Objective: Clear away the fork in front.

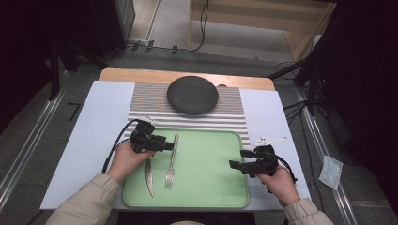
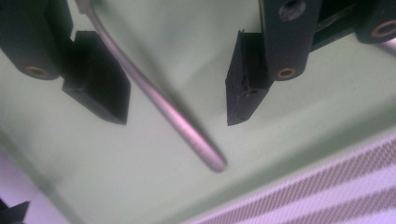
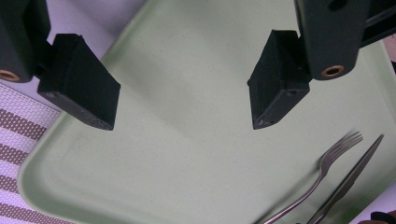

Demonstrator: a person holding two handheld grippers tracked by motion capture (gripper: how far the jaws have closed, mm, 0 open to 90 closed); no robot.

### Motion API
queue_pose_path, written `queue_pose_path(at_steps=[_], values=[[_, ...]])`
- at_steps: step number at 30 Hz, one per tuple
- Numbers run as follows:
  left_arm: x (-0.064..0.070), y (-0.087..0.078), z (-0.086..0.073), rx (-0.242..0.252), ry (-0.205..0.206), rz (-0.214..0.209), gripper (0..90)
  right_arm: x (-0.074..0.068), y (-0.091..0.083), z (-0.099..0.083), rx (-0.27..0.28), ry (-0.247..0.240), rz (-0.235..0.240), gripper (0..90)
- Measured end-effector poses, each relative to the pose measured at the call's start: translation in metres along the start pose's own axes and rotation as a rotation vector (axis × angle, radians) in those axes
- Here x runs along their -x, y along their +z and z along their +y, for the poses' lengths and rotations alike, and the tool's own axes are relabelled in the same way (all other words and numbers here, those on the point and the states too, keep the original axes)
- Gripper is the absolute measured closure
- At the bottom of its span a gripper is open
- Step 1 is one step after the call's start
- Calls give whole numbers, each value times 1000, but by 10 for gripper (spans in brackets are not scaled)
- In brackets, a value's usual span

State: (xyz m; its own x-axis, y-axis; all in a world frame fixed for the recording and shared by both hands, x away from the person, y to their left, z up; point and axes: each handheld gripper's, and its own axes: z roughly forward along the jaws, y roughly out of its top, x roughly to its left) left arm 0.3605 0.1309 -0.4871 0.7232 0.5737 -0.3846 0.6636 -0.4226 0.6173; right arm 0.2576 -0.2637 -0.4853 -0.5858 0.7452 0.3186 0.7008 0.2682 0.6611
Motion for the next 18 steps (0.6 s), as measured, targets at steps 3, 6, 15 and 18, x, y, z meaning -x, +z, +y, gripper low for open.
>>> queue_pose_path(at_steps=[3,6,15,18], values=[[7,-5,2,37,28,-21,367,0,-1,0,-2,5,-1,229],[14,-8,4,58,54,-50,333,0,-1,0,-3,6,-2,229],[31,-6,8,87,118,-79,285,0,-1,0,-4,8,-8,229],[35,-2,8,76,139,-90,285,1,-1,-1,-7,-2,-6,229]])
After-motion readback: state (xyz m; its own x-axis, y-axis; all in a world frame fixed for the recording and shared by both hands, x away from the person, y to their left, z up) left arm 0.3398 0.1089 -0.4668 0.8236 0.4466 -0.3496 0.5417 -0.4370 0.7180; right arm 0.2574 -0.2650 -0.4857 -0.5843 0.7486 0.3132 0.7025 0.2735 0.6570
